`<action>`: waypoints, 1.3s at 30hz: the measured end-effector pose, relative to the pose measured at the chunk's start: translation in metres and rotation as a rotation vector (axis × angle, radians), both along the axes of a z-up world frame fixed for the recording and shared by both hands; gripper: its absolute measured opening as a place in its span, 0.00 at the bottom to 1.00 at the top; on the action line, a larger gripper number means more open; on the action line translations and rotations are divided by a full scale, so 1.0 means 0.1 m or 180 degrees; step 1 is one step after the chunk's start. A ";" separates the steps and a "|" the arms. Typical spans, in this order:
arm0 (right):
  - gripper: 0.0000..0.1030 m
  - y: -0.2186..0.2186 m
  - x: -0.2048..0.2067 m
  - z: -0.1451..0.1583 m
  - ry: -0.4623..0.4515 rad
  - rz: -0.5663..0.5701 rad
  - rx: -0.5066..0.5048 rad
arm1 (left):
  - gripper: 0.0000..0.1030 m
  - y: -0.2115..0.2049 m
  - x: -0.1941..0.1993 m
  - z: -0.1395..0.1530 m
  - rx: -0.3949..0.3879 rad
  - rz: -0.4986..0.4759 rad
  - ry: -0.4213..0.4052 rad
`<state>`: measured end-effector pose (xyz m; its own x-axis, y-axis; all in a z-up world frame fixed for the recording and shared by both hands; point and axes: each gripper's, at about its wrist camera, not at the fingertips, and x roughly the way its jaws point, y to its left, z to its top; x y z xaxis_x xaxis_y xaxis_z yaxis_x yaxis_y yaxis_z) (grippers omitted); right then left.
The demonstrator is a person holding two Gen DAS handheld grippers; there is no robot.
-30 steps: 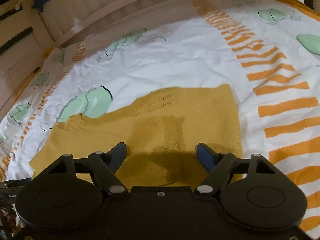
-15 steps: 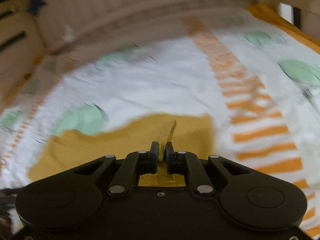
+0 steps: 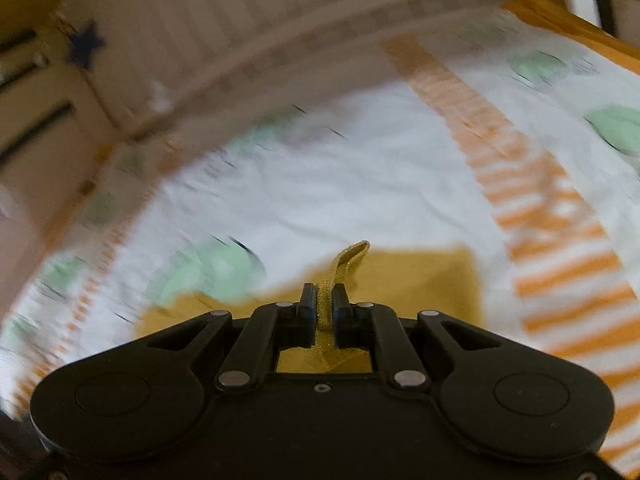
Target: Fold small clothes
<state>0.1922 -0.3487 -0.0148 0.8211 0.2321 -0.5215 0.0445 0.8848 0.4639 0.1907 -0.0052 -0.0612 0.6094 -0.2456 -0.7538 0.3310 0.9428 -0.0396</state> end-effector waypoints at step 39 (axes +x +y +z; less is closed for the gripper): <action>0.84 2.52 1.34 -0.25 0.0677 0.1561 -0.1629 | 0.81 -0.16 0.02 -0.36 -0.0210 -0.0377 -0.0162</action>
